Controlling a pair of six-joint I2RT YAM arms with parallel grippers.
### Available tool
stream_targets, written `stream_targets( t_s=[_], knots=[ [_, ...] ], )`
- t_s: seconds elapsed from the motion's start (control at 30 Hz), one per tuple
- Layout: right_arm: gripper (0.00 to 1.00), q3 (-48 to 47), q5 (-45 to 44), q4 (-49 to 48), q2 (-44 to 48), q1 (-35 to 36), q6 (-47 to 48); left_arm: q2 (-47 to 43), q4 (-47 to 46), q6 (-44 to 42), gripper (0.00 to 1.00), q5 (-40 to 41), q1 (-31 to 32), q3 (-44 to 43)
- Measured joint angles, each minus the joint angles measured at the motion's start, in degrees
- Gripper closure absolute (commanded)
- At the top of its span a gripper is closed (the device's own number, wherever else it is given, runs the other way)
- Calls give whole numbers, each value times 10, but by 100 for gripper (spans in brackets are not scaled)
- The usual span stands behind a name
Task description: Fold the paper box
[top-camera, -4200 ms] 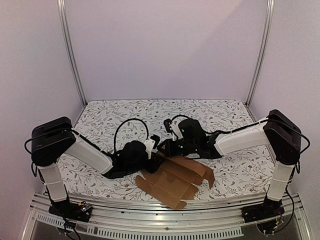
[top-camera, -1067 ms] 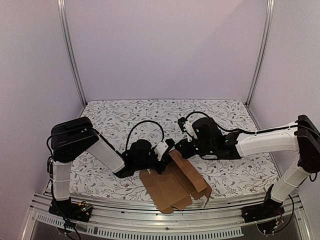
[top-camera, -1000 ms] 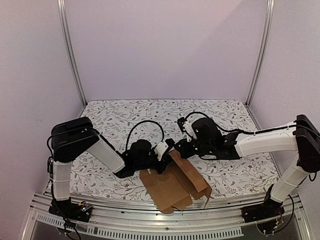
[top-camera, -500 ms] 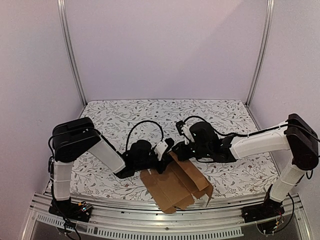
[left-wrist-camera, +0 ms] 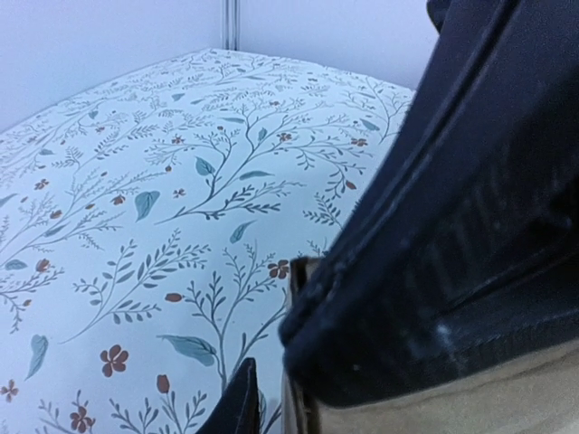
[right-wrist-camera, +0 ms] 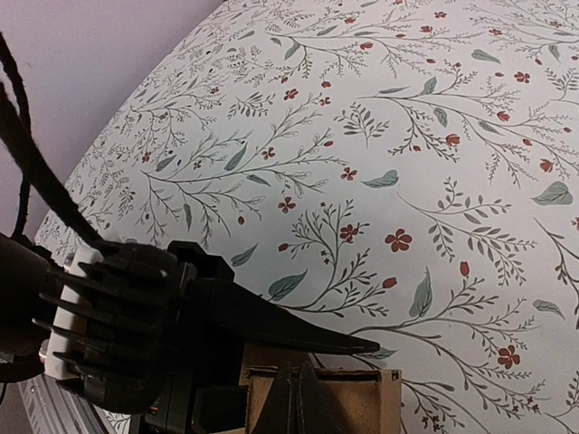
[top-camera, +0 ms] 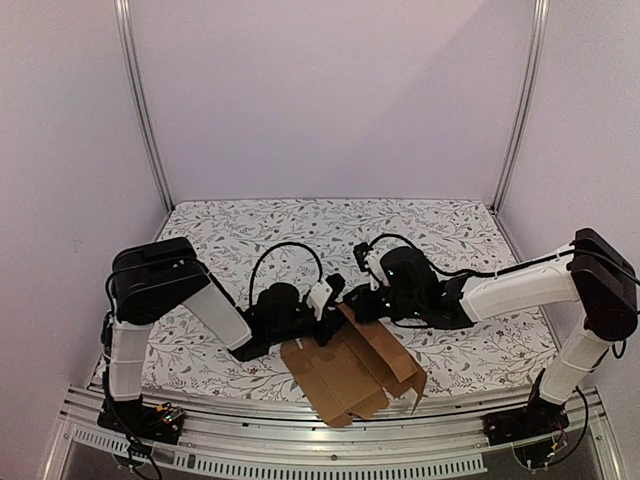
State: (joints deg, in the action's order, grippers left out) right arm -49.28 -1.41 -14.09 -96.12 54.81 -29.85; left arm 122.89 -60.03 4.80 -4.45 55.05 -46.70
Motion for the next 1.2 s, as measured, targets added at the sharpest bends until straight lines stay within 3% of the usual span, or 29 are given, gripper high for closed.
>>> stream_targets(
  t_s=[0.37,0.53,0.93,1.2],
  knots=[
    [100,4,0,-7,0,0,-12,23,-49,10,83,-1,0,0],
    [100,5,0,-10,0,0,-15,27,-54,12,100,-2,0,0],
    [100,5,0,-12,0,0,-26,29,-56,12,100,2,-1,-1],
    [95,10,3,4,19,1,-37,4,-45,-1,100,66,0,23]
  ],
)
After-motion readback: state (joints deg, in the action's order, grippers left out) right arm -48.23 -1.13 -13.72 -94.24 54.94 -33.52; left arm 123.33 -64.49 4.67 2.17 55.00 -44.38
